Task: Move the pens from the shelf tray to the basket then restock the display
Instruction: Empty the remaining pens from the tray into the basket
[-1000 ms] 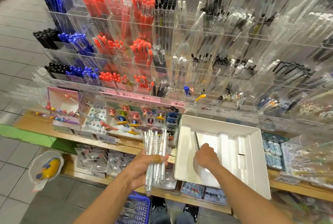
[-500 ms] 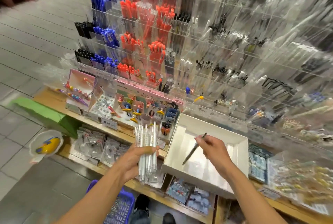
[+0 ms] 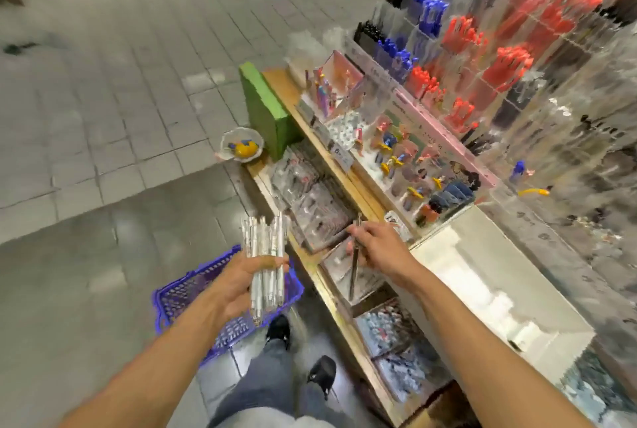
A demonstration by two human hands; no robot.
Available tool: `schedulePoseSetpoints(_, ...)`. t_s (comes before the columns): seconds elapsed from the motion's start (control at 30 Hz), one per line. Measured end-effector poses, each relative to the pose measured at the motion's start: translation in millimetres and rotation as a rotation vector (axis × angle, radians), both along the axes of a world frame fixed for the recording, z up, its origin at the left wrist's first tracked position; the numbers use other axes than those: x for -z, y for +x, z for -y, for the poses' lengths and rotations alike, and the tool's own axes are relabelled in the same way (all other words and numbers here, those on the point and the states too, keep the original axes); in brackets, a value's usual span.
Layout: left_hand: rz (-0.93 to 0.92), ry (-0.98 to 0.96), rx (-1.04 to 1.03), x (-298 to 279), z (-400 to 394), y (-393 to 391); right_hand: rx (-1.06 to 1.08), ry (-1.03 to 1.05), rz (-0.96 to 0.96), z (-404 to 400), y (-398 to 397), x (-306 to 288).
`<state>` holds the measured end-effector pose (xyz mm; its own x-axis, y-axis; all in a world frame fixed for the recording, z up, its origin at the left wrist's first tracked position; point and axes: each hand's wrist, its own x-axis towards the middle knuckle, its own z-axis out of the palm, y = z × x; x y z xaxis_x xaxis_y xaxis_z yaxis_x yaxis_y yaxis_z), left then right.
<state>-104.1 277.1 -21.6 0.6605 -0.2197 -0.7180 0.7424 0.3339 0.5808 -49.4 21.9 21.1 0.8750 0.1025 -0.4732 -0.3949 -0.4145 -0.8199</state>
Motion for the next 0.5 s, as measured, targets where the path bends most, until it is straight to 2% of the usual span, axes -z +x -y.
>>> schedulePoseSetpoints(0.13, -0.067, 0.06, -0.236, 26, -61, -48, -0.124, 0.082, 0.03, -74, 7, 22)
schedulePoseSetpoints(0.23, -0.131, 0.069, -0.373, 52, -104, -82, -0.243, 0.036, 0.027, -126, 12, 55)
schedulePoseSetpoints(0.33, -0.186, 0.09, -0.483, 83, -142, -107, -0.3, -0.062, 0.055, -175, 17, 102)
schedulePoseSetpoints(0.5, -0.288, 0.168, -0.614, 163, -199, -122, -0.329, -0.147, -0.008, -242, 27, 210)
